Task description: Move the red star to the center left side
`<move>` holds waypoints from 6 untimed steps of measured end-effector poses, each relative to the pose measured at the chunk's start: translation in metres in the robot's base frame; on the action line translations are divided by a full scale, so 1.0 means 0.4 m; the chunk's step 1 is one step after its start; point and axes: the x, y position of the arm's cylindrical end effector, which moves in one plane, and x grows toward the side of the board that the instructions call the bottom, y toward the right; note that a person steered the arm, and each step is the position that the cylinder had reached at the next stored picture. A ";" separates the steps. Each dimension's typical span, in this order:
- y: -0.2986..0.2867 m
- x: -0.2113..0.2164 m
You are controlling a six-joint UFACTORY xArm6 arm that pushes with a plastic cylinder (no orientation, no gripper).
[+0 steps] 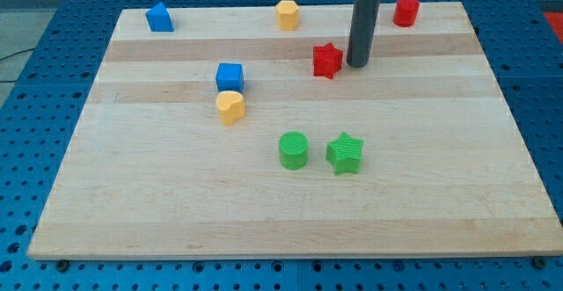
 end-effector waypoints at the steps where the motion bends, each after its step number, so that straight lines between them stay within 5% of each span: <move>1: -0.218 0.001; 4: -0.329 0.143; 6: -0.191 0.203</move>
